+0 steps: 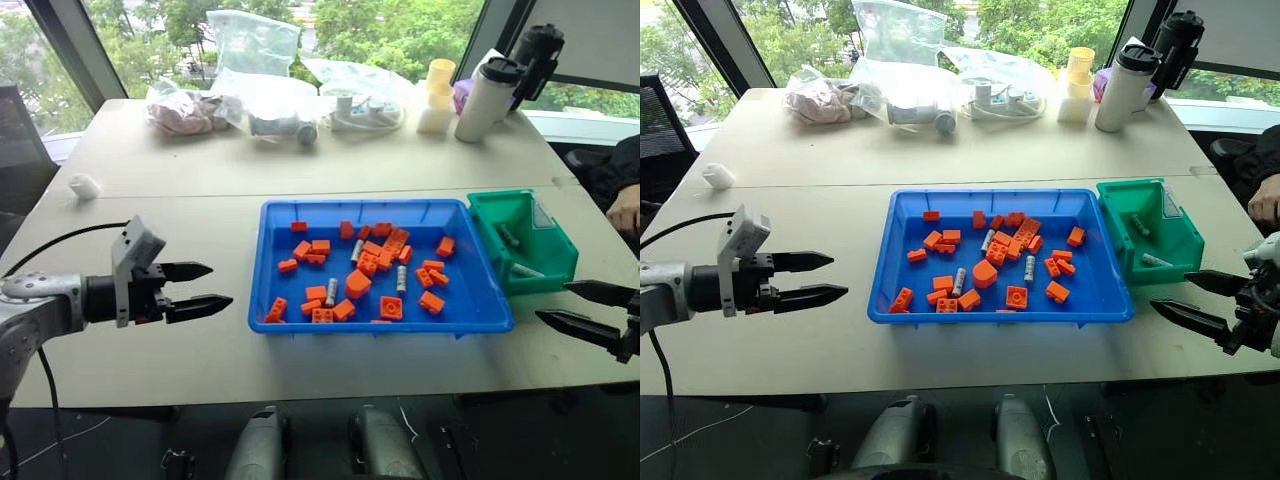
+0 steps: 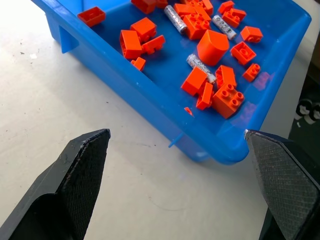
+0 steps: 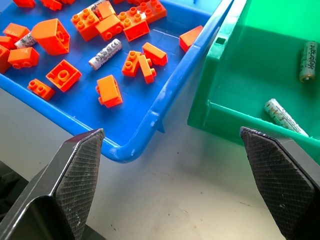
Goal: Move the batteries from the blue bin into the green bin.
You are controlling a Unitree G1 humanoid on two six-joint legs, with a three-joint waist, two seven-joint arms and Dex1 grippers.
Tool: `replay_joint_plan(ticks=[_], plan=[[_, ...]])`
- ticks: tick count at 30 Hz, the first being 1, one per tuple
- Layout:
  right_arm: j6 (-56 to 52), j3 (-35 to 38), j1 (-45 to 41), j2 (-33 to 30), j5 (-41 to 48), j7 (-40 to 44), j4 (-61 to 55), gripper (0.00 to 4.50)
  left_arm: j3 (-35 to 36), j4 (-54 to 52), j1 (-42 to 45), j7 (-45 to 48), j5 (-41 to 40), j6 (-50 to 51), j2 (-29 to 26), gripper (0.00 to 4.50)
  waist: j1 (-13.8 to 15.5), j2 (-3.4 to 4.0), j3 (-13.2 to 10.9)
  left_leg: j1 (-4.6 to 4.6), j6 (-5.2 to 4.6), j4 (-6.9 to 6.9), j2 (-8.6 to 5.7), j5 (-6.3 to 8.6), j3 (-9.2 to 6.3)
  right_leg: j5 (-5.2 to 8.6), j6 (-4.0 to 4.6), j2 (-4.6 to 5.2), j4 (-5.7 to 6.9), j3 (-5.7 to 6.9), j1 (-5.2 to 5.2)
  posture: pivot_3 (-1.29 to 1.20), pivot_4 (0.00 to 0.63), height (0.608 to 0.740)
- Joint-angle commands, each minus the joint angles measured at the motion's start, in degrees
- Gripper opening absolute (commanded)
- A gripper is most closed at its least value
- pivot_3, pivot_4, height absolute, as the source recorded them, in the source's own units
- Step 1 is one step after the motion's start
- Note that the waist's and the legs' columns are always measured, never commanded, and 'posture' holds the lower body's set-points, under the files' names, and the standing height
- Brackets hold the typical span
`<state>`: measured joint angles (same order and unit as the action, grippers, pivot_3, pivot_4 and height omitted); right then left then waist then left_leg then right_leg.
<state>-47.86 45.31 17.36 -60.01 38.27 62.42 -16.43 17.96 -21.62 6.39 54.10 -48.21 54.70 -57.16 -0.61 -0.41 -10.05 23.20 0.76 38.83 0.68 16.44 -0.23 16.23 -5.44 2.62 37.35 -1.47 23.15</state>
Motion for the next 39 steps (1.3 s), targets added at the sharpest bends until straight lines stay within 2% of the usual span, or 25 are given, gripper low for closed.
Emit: replay_joint_plan(ticks=[1,12,18,21,23,27,31,34,36,39], plan=[[0.9,0.3,-0.8,-0.9,-0.6,0.4,0.2,4.48,2.3,-1.7,-0.1,-0.3,-1.4,0.0,0.1,4.5,0.1,0.0,0.0,0.0,0.0,0.0,0.0,0.0,0.0,0.0,0.0,0.0,0.0,0.0,0.0,0.0,0.15,0.74],[-0.9,0.0,-4.1,-0.8,0.0,-0.9,-0.1,4.48,1.2,-1.9,1.9,-1.6,-2.7,1.2,0.7,4.5,0.0,0.0,0.0,0.0,0.0,0.01,-0.01,0.0,0.0,0.0,0.0,0.01,0.01,0.0,0.0,0.0,0.15,0.74],[-0.9,-3.2,-8.3,-2.2,-1.2,-2.5,1.5,4.48,-1.6,0.1,4.2,-1.5,1.5,-2.1,0.4,4.5,0.0,0.0,0.0,-0.01,0.0,0.01,-0.03,0.0,0.0,0.0,0.0,-0.01,0.02,0.0,0.0,0.0,0.15,0.74],[-2.5,-3.0,-9.8,-3.4,-0.6,-2.8,1.6,4.48,-2.0,2.0,4.7,1.5,2.9,-3.7,-1.4,4.5,0.0,0.0,0.0,0.0,0.0,0.01,-0.03,0.0,0.0,0.0,0.0,0.0,0.03,0.0,0.01,0.0,0.15,0.74],[-4.5,-4.5,-14.1,-4.5,1.9,-3.7,1.0,4.48,-4.1,4.6,7.4,4.6,4.4,-5.6,-2.8,4.5,0.0,0.0,0.0,-0.01,0.0,0.01,-0.03,0.0,0.0,0.0,0.0,-0.01,0.04,0.01,0.02,0.0,0.15,0.74],[-6.9,-18.0,-33.1,-2.6,7.2,-7.5,-2.0,4.48,-11.9,10.5,18.3,13.5,7.0,-8.1,-4.2,4.5,-0.4,0.07,0.0,-0.05,0.0,0.13,-0.02,0.0,0.09,-0.01,0.02,-0.06,0.11,-0.02,0.02,0.0,0.15,0.74],[-2.7,-42.3,-48.6,7.5,-1.0,-9.1,-4.5,4.48,-16.6,10.1,22.6,19.0,7.5,-9.3,-3.1,4.5,-0.7,0.01,0.0,-0.06,-0.07,0.02,0.04,0.04,0.08,-0.01,0.02,-0.13,0.11,-0.03,0.08,0.0,0.15,0.74],[-1.6,-51.0,-52.2,11.9,-4.3,-8.2,-3.9,4.48,-16.5,7.5,21.4,18.8,7.8,-9.4,-2.8,4.5,-0.2,0.01,0.0,0.45,-0.06,0.03,0.03,0.03,0.06,-0.01,0.01,-0.12,0.35,-0.03,0.7,0.0,0.15,0.74],[-0.5,-55.3,-53.4,13.4,-6.4,-7.3,-3.7,4.48,-15.7,5.4,19.8,18.4,7.6,-9.4,-3.1,4.5,0.3,0.01,0.0,1.18,-0.03,0.31,-0.08,0.02,0.02,-0.01,-0.01,0.03,0.82,-0.02,1.5,0.0,0.15,0.74],[0.8,-61.6,-54.8,16.1,-10.6,-7.7,-2.7,4.48,-13.3,2.2,16.6,17.1,6.0,-8.3,-3.3,4.5,0.0,-0.01,0.0,1.33,0.05,0.42,-0.18,-0.04,0.08,-0.02,-0.02,0.18,0.73,-0.02,1.53,0.0,0.15,0.74]])
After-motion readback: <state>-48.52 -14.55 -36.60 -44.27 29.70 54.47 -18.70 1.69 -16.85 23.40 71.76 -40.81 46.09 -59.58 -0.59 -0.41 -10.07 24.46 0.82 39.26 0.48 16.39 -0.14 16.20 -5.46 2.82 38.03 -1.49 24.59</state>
